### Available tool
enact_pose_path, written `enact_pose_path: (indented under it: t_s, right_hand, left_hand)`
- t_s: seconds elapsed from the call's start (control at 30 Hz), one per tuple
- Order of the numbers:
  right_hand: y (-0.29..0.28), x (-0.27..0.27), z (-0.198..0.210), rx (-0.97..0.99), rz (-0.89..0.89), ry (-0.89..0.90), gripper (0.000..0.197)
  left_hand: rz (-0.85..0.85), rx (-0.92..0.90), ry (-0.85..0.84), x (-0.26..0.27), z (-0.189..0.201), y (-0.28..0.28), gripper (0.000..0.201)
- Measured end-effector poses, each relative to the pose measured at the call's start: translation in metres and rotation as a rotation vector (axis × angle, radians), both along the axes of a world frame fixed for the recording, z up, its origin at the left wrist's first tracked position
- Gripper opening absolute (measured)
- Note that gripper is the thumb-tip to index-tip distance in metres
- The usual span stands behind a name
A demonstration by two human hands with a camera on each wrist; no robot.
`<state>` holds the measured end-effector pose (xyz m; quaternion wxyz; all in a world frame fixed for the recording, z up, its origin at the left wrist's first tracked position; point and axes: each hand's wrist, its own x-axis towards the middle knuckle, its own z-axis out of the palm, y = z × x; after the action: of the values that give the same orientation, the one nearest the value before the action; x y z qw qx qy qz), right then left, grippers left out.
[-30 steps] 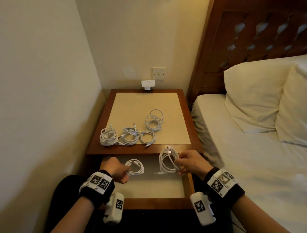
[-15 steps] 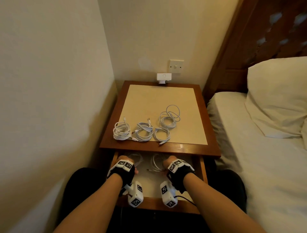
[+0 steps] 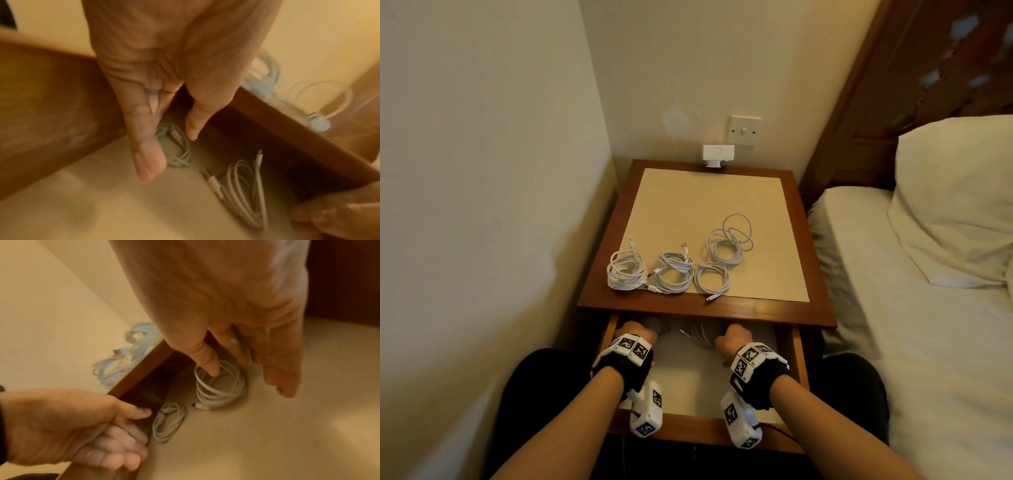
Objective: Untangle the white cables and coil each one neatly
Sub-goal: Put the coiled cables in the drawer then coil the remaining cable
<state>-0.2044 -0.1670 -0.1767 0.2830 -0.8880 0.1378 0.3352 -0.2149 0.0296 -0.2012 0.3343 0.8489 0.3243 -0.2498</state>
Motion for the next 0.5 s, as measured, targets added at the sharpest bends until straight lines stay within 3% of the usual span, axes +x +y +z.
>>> enact_pose_path:
  t_s: [0.1, 0.23, 0.33, 0.4, 0.47, 0.5]
  right_hand:
    - [-0.013, -0.003, 0.010, -0.003, 0.048, -0.062, 0.031]
    - [-0.030, 0.000, 0.033, 0.144, 0.012, -0.180, 0.017]
    - [-0.035, 0.013, 0.053, 0.199, -0.065, -0.352, 0.030]
    - [-0.032, 0.021, 0.064, 0.191, -0.130, -0.443, 0.038]
    - [-0.026, 0.029, 0.071, 0.179, -0.167, -0.472, 0.041]
    - [-0.023, 0.033, 0.073, 0.152, -0.177, -0.456, 0.042]
  left_hand:
    - [-0.015, 0.036, 0.024, -0.003, 0.025, 0.004, 0.053]
    - [-0.002, -0.012, -0.095, -0.008, 0.075, -0.006, 0.029]
    - [-0.101, 0.188, -0.456, -0.004, 0.110, -0.013, 0.034]
    - [-0.121, 0.243, -0.752, 0.003, 0.126, -0.020, 0.022]
    - [-0.210, 0.276, -0.851, 0.017, 0.131, -0.025, 0.007]
    - [-0.294, 0.306, -0.837, 0.026, 0.129, -0.026, 0.010]
